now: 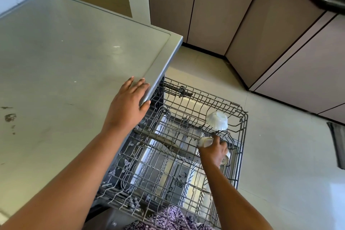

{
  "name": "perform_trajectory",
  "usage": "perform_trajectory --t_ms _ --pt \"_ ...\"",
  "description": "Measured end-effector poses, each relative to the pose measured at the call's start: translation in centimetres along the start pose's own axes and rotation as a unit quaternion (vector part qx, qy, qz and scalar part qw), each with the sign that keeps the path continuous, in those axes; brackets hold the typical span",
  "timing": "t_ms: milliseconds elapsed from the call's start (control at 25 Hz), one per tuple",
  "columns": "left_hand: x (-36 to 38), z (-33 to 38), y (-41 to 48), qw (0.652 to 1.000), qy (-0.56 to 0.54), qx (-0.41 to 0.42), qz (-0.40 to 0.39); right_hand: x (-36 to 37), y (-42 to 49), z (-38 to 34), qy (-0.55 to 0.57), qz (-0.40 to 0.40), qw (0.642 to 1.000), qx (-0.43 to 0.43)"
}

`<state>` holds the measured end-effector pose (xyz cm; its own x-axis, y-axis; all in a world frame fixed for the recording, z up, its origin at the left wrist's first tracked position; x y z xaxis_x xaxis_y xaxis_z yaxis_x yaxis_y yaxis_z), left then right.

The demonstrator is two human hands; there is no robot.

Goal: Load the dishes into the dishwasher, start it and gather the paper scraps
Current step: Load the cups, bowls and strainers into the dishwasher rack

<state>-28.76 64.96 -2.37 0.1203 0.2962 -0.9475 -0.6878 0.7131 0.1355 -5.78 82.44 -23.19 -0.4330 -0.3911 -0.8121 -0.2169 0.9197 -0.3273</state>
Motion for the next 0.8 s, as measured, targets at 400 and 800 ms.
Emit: perform_trajectory --t_ms 400,800 --pt "0.2 -0.3 0.1 1.0 0.012 0.004 0.0 2.8 -0.6 -1.1 -0.077 -0.055 0.987 -0.128" --pt "0.2 -0.3 0.2 1.0 0.015 0.007 0.006 4.5 -0.9 -0.4 -0.129 -0.121 0.97 -0.166"
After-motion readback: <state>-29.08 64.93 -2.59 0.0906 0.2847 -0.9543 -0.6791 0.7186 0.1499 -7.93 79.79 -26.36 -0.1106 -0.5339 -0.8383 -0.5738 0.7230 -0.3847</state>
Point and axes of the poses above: each hand's wrist, its own y-axis towards the middle knuckle, its own x-axis out of the palm, z = x × y, the point moved 5 cm from there along y, towards the middle knuckle, and after that the axes turned 2 degrees about -x, right-handed, at the moved point
